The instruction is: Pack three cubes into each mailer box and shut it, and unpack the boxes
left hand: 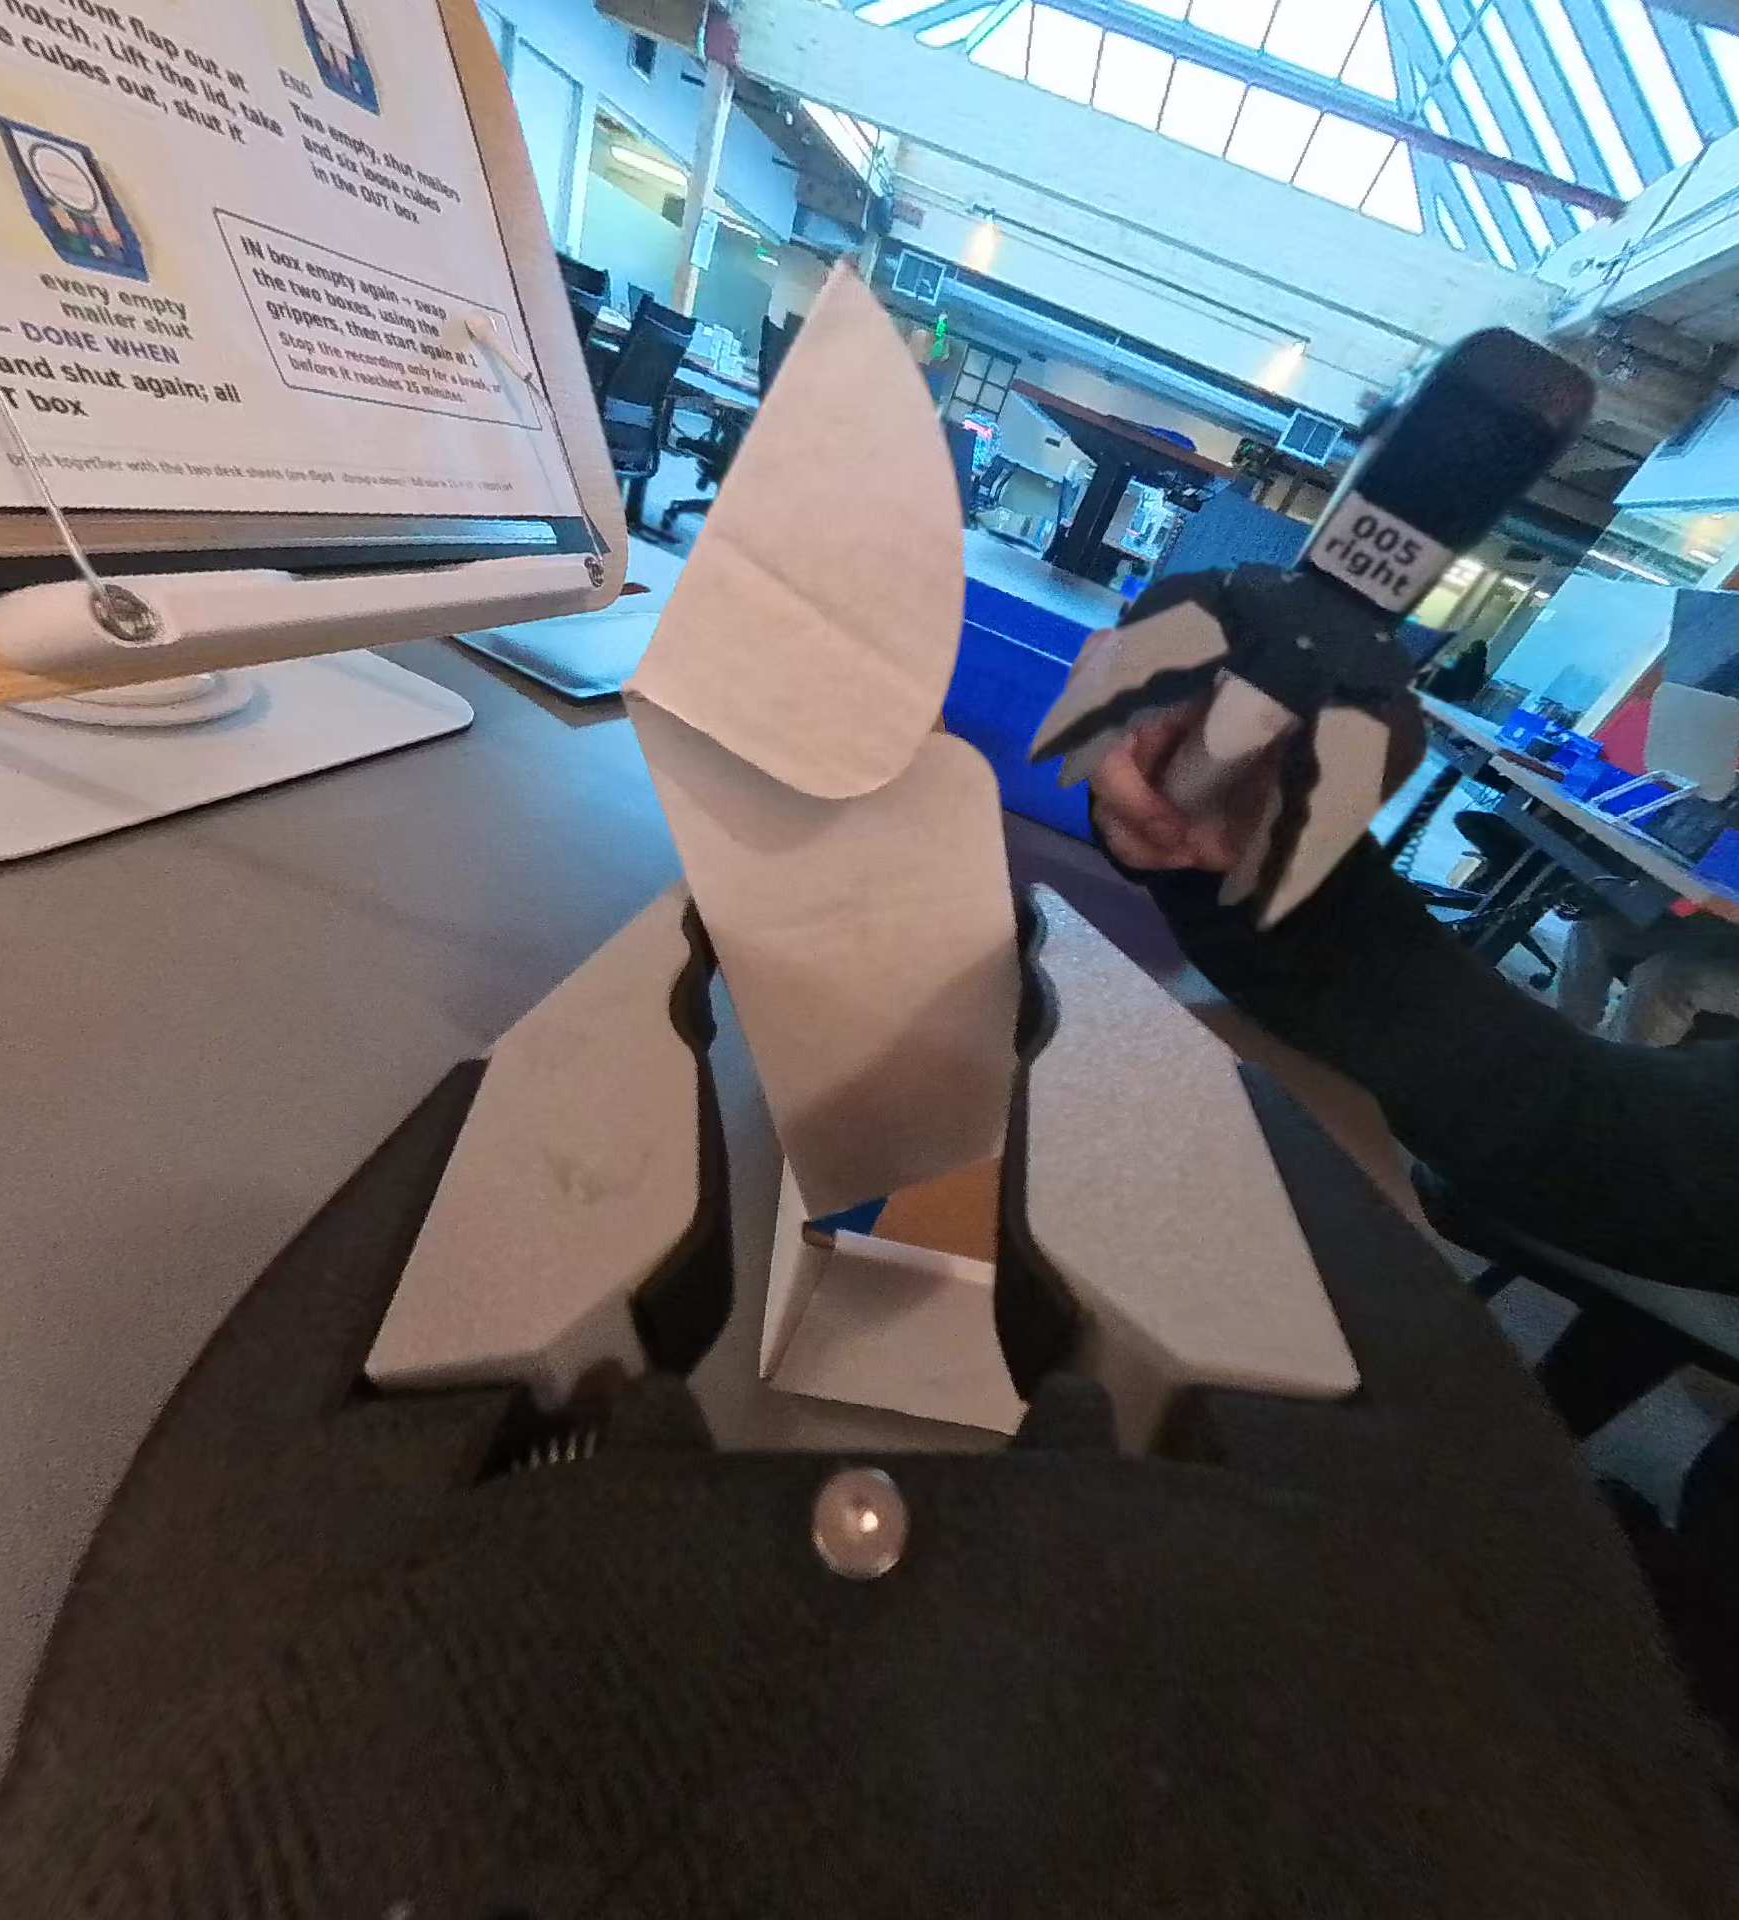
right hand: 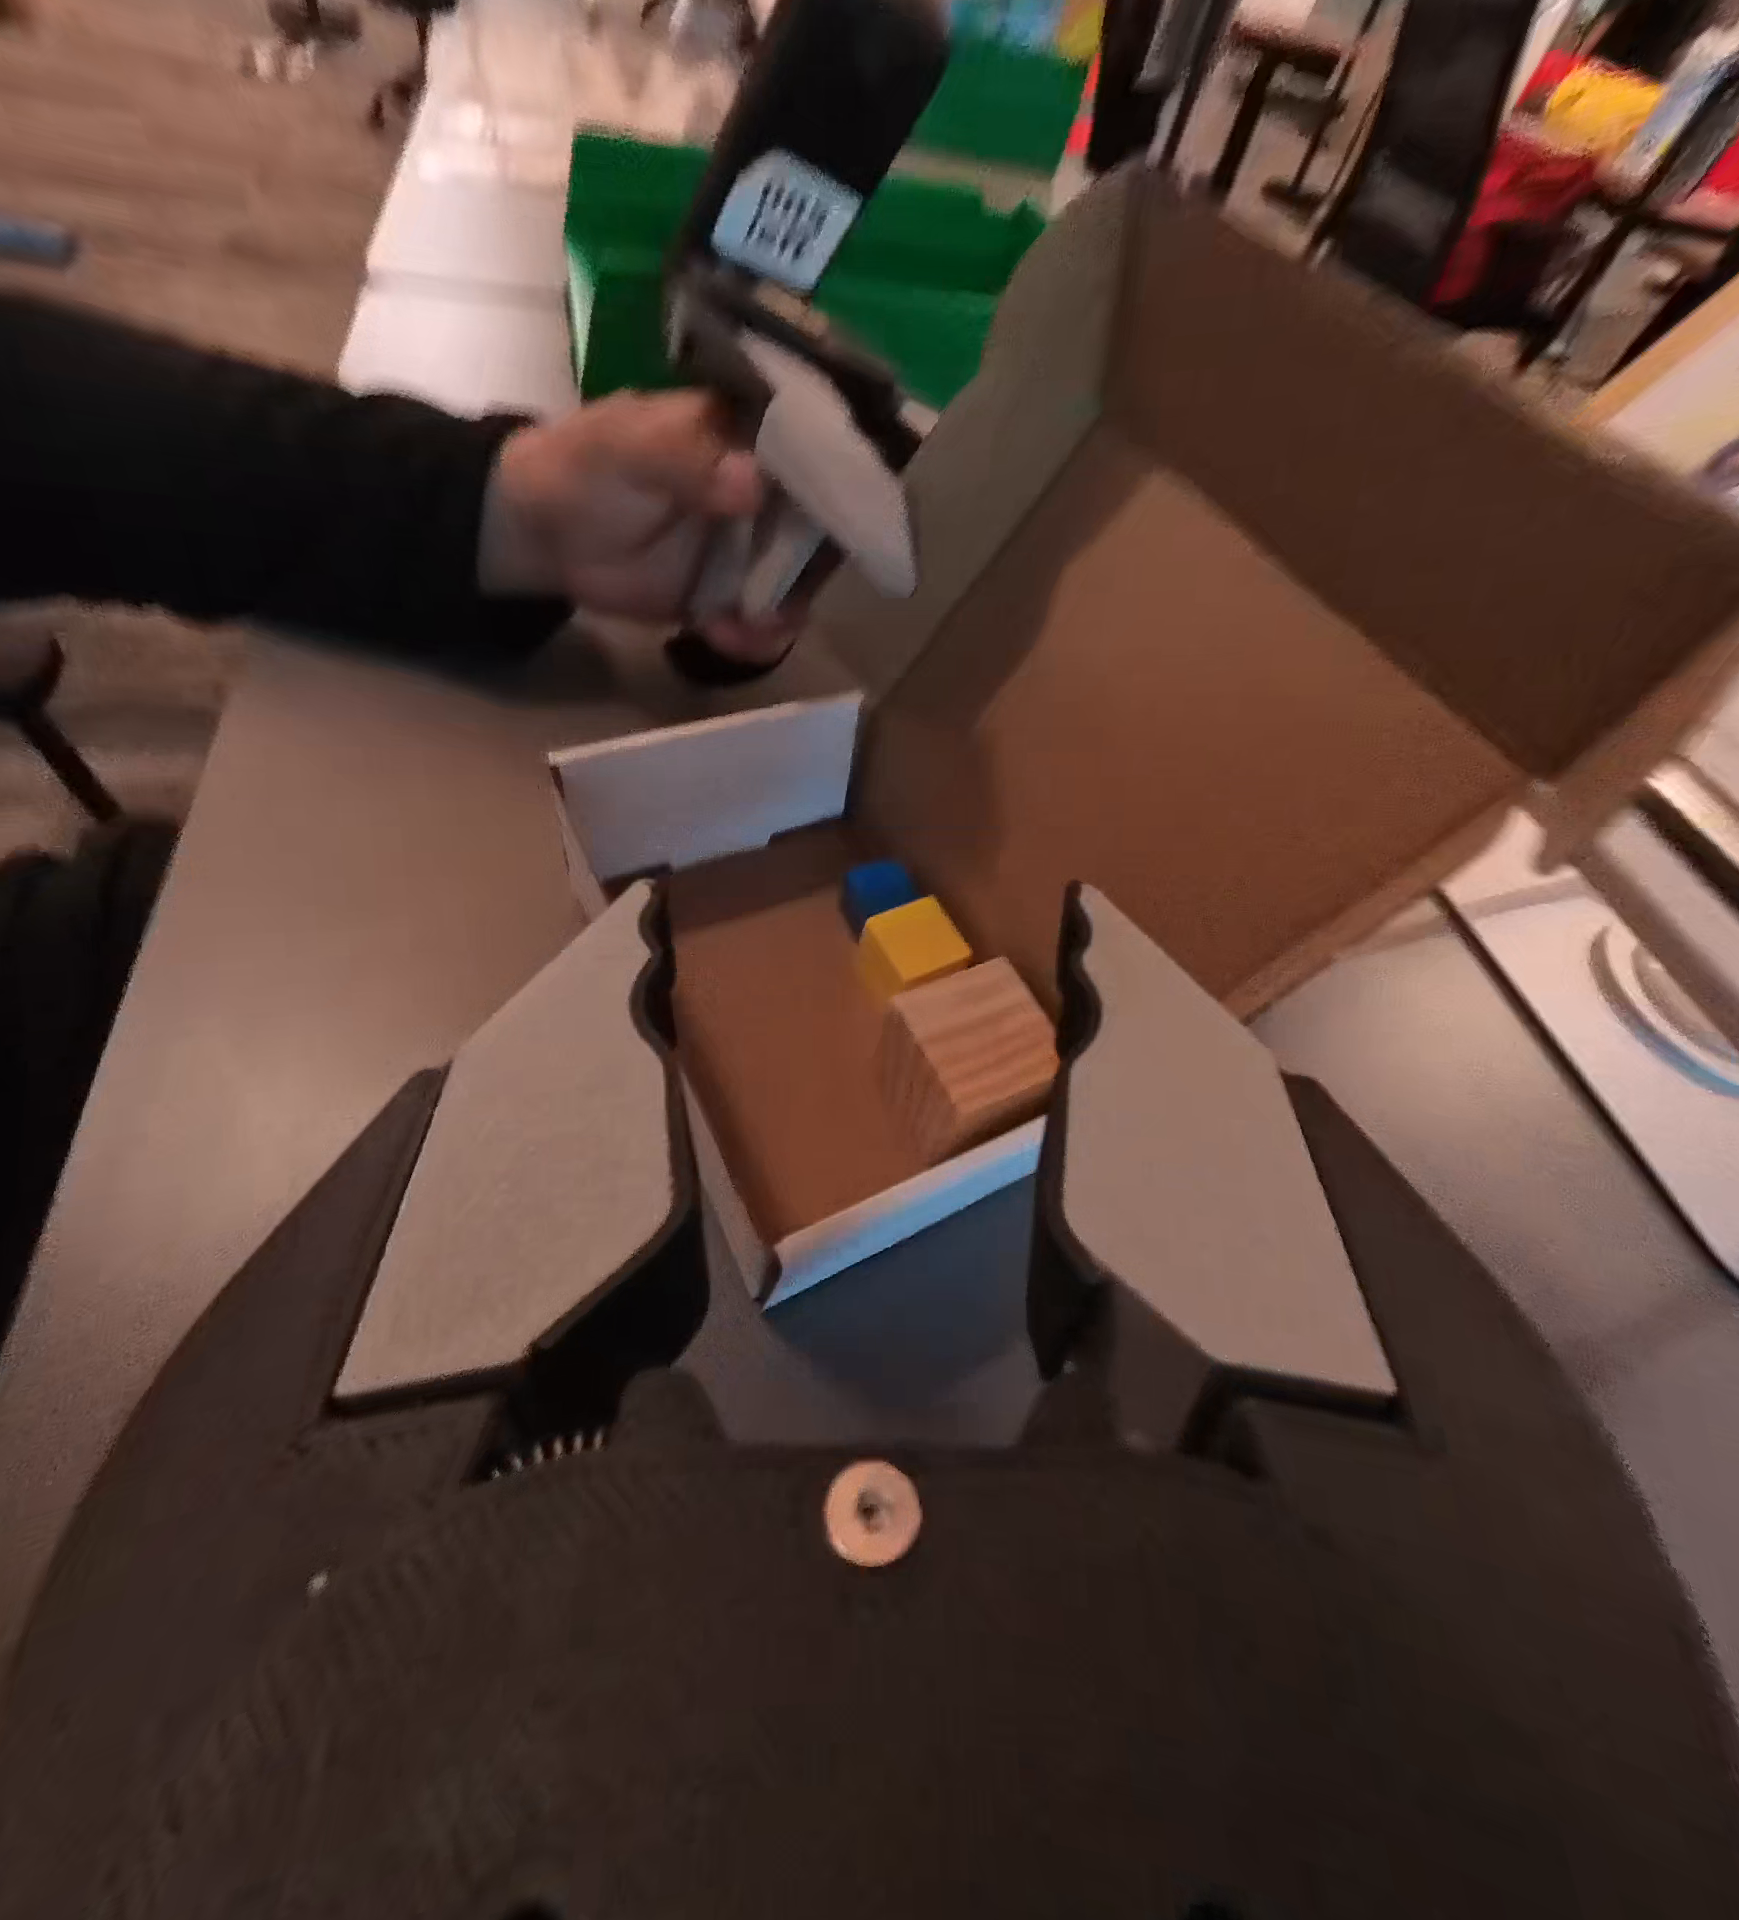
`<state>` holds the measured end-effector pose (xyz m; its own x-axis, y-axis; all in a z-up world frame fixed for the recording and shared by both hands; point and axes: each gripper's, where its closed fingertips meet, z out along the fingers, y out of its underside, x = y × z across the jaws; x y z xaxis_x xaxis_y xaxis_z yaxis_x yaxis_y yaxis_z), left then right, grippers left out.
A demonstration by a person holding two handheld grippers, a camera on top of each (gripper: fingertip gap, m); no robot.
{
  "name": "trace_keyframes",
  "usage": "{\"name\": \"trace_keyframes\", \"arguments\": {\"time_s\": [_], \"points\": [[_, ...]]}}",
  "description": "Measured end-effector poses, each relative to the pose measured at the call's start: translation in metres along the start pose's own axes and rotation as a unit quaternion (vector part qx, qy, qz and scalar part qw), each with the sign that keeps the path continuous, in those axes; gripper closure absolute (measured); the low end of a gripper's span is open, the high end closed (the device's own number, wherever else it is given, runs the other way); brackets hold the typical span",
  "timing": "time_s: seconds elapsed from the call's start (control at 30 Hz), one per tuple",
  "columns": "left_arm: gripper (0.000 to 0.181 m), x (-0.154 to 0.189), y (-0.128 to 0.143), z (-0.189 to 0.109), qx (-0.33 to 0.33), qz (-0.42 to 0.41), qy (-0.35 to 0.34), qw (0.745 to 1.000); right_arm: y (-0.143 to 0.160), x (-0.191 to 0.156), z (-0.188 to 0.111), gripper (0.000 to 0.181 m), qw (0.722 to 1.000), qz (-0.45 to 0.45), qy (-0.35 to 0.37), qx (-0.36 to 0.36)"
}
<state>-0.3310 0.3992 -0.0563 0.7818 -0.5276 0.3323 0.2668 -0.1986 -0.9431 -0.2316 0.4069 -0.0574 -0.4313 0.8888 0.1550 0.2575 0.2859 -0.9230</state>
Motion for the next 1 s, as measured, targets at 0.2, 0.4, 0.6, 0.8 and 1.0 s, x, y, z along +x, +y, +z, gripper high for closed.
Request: {"name": "trace_keyframes", "arguments": {"time_s": [0.2, 0.4, 0.6, 0.8, 1.0], "points": [[0.124, 0.012, 0.004, 0.003, -0.016, 0.010, 0.031, 0.999, 0.038, -0.008, 0.032, 0.115, 0.991, -0.060, 0.022, -0.120], [0.125, 0.030, 0.018, 0.007, -0.052, 0.039, 0.080, 0.995, 0.054, -0.007, 0.028, 0.126, 0.977, -0.113, 0.032, -0.177], [0.123, 0.038, 0.021, 0.007, -0.060, 0.042, 0.106, 0.992, 0.056, 0.002, 0.010, 0.140, 0.976, -0.118, 0.041, -0.180], [0.125, 0.055, 0.023, 0.001, -0.071, 0.056, 0.156, 0.984, 0.045, -0.003, -0.001, 0.150, 0.983, -0.105, 0.022, -0.152], [0.125, 0.054, 0.024, 0.001, -0.064, 0.051, 0.166, 0.983, 0.066, -0.022, 0.011, 0.142, 0.966, -0.104, -0.014, -0.236]]}}
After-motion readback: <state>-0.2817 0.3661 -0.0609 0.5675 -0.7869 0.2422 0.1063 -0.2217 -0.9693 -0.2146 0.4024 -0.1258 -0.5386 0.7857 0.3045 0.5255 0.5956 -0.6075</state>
